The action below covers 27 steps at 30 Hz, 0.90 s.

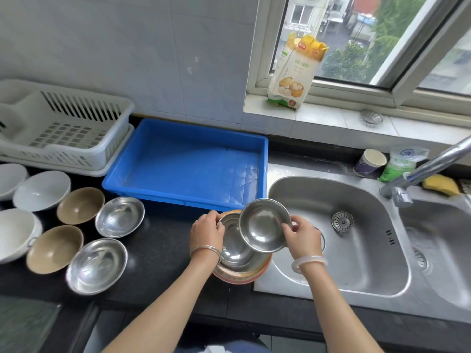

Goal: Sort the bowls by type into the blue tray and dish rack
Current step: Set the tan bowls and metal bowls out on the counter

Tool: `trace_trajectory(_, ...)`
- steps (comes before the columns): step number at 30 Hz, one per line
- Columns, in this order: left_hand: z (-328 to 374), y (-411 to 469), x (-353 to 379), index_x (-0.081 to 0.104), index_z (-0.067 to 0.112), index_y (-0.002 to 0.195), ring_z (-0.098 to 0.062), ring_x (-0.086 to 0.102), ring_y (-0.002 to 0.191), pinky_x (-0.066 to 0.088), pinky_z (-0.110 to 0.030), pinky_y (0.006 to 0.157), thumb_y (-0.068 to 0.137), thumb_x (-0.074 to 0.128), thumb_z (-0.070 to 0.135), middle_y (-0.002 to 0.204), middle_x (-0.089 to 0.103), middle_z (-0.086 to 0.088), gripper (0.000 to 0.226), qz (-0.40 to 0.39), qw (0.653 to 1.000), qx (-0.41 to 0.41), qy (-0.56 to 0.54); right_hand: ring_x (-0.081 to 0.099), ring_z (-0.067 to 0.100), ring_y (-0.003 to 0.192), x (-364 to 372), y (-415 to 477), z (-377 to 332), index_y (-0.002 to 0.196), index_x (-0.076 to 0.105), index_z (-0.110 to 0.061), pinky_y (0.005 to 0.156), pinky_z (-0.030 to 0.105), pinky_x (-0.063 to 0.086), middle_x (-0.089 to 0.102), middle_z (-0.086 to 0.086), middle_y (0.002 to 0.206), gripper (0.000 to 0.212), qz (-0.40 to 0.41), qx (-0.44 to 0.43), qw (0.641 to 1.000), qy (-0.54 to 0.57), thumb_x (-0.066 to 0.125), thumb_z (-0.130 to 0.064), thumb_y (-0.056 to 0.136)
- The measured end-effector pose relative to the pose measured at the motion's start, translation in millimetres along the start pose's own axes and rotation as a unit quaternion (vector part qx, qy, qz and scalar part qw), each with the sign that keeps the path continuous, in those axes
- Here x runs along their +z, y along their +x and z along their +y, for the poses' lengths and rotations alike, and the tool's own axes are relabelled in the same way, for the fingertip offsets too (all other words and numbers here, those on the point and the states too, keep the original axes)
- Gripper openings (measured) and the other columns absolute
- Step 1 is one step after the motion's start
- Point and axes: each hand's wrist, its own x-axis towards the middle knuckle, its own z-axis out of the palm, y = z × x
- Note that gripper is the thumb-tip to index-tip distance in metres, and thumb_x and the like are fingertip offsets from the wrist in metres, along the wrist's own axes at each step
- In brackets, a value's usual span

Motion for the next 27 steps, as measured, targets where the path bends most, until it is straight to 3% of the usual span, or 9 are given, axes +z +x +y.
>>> trace_trajectory(4,1,2,-10,0.061,0.014,0.090,-0.015,0.060,0.072,0.047,-0.025,0.058,0.090,0.052,0.018,0.085,0.068,-0.002,0.010,-0.007,0.999,-0.023,-0.029,0.066,0.025,0.070,-8,4,-4,0.084,0.067,-0.023,0.057,0.025,0.045,0.069,0.002,0.071,0.009,-0.019,0.006,1.000,0.023,0.058,-0.021,0.084)
trace_trajectory(7,-3,3,-22,0.062,0.014,0.087,-0.017,0.061,0.071,0.050,-0.028,0.060,0.089,0.054,0.017,0.082,0.068,-0.001,0.009,0.014,0.997,-0.046,-0.064,0.068,0.026,0.070,-9,10,-12,0.080,0.065,-0.025,0.068,0.036,0.055,0.071,0.004,0.073,0.009,-0.035,0.006,0.996,0.076,0.059,-0.019,0.082)
trace_trajectory(13,-29,-1,-58,0.063,0.018,0.084,-0.013,0.058,0.071,0.035,-0.017,0.050,0.086,0.057,0.017,0.077,0.064,0.007,0.007,0.079,0.988,-0.088,-0.099,0.066,0.019,0.064,6,26,-43,0.074,0.066,-0.024,0.063,0.033,0.059,0.070,0.006,0.077,0.013,-0.090,0.000,0.986,0.142,0.061,-0.013,0.082)
trace_trajectory(16,-53,-10,-70,0.064,0.017,0.088,-0.017,0.060,0.079,0.044,-0.024,0.061,0.086,0.056,0.016,0.085,0.064,0.003,0.007,0.095,0.985,-0.113,-0.094,0.064,0.017,0.062,28,33,-60,0.083,0.064,-0.019,0.051,0.022,0.054,0.066,0.007,0.078,0.006,-0.125,-0.003,0.982,0.143,0.062,-0.013,0.084)
trace_trajectory(18,-70,-17,-74,0.064,0.015,0.090,-0.021,0.060,0.084,0.049,-0.033,0.070,0.086,0.056,0.015,0.090,0.065,-0.002,0.009,0.102,0.981,-0.141,-0.089,0.063,0.018,0.062,49,34,-71,0.083,0.062,-0.019,0.050,0.023,0.054,0.063,0.006,0.078,0.008,-0.156,-0.001,0.976,0.153,0.062,-0.012,0.084)
trace_trajectory(23,-110,-38,-68,0.066,0.012,0.091,-0.022,0.060,0.079,0.046,-0.030,0.069,0.085,0.058,0.011,0.092,0.066,-0.006,0.011,0.127,0.963,-0.210,-0.111,0.066,0.030,0.076,109,36,-94,0.099,0.064,-0.012,0.074,0.041,0.059,0.062,0.012,0.093,0.015,-0.235,-0.002,0.968,0.092,0.059,-0.013,0.084)
trace_trajectory(24,-117,-41,-66,0.066,0.011,0.091,-0.022,0.060,0.078,0.045,-0.029,0.068,0.084,0.058,0.010,0.091,0.066,-0.006,0.010,0.133,0.958,-0.226,-0.119,0.066,0.029,0.074,120,37,-97,0.100,0.065,-0.012,0.074,0.037,0.059,0.062,0.012,0.089,0.017,-0.242,-0.013,0.968,0.066,0.058,-0.014,0.084)
trace_trajectory(26,-129,-47,-62,0.066,0.012,0.088,-0.021,0.059,0.075,0.042,-0.027,0.065,0.084,0.058,0.009,0.087,0.066,-0.003,0.009,0.147,0.947,-0.254,-0.130,0.064,0.021,0.058,137,34,-105,0.091,0.065,-0.014,0.059,0.022,0.057,0.062,0.009,0.077,0.012,-0.257,-0.034,0.966,0.016,0.056,-0.013,0.083)
trace_trajectory(27,-134,-50,-60,0.065,0.012,0.085,-0.020,0.058,0.072,0.041,-0.026,0.063,0.083,0.058,0.009,0.082,0.065,-0.001,0.008,0.155,0.943,-0.265,-0.131,0.062,0.018,0.052,145,32,-108,0.083,0.063,-0.015,0.054,0.022,0.056,0.061,0.008,0.073,0.010,-0.267,-0.032,0.963,0.005,0.054,-0.012,0.083)
